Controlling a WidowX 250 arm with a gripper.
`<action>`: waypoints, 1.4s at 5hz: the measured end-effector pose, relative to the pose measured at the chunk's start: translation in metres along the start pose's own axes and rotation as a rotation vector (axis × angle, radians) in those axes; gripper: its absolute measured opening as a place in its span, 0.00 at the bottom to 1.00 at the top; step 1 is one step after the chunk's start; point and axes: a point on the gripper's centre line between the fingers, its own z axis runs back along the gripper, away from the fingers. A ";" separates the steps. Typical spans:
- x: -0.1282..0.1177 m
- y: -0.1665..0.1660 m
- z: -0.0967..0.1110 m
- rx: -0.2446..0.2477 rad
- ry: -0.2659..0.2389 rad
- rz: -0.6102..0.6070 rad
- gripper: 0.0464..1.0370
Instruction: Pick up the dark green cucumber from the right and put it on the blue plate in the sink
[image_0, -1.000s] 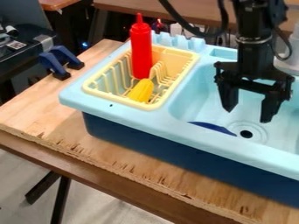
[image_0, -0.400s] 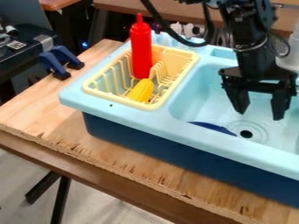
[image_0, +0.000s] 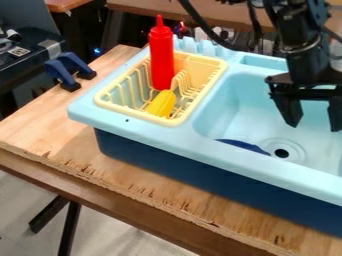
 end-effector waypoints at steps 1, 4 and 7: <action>0.005 -0.008 -0.008 -0.006 0.036 -0.017 0.97; 0.006 -0.025 -0.033 0.021 0.141 -0.039 0.97; 0.007 -0.024 -0.052 0.038 0.231 -0.013 0.93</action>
